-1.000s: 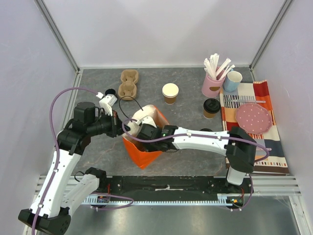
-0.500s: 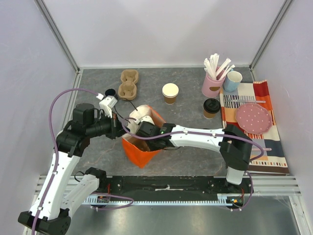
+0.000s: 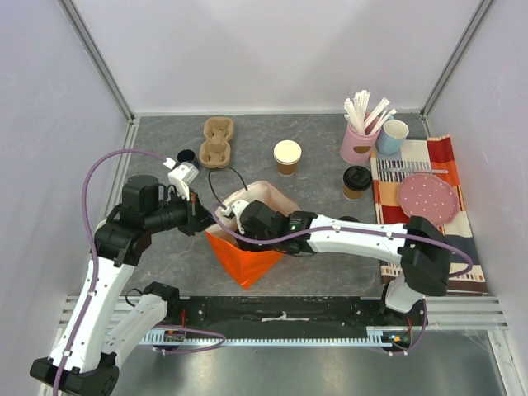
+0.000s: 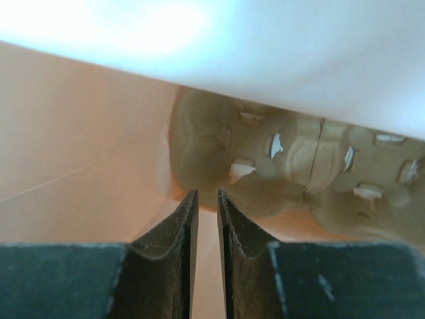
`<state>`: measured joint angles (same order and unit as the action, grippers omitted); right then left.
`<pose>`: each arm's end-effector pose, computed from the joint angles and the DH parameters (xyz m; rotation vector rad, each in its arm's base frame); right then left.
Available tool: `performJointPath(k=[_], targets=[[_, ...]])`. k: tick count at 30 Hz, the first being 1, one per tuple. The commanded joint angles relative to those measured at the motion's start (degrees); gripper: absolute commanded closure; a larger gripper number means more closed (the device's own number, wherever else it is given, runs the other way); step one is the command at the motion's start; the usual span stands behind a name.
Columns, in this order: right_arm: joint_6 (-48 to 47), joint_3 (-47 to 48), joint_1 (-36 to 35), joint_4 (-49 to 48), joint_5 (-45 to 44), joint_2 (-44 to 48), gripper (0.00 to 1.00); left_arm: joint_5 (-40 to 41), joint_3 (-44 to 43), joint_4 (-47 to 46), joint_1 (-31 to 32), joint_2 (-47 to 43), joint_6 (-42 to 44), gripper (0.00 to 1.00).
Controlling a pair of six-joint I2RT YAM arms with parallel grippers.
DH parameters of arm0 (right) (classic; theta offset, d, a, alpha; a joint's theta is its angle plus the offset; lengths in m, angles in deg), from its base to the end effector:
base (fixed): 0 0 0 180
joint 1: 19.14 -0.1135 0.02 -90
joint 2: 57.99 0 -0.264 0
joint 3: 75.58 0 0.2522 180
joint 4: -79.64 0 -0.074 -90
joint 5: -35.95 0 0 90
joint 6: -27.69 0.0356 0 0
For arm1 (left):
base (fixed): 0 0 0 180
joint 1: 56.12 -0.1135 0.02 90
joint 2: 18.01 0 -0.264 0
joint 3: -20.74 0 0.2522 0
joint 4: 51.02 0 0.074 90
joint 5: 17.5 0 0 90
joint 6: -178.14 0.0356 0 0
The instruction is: Pack the takeout coffee
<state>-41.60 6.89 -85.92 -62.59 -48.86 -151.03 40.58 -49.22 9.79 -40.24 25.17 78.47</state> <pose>0.1369 0.3272 0.2491 -1.0473 2.3498 0.7609 0.1286 -0.0561 0.3495 0.4451 2.1407 -0.8569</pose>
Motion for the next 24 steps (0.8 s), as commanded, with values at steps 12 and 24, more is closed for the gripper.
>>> performJointPath(k=[12,24], targets=[[2.6,5.72,0.25,9.28,-2.38,-5.49,0.4,-3.05,-0.75,-1.34,0.2,-0.99,4.31,0.98],[2.58,19.8,0.25,13.43,-2.82,-0.58,0.02,-6.05,-1.27,-0.73,0.73,-1.17,5.98,0.98]])
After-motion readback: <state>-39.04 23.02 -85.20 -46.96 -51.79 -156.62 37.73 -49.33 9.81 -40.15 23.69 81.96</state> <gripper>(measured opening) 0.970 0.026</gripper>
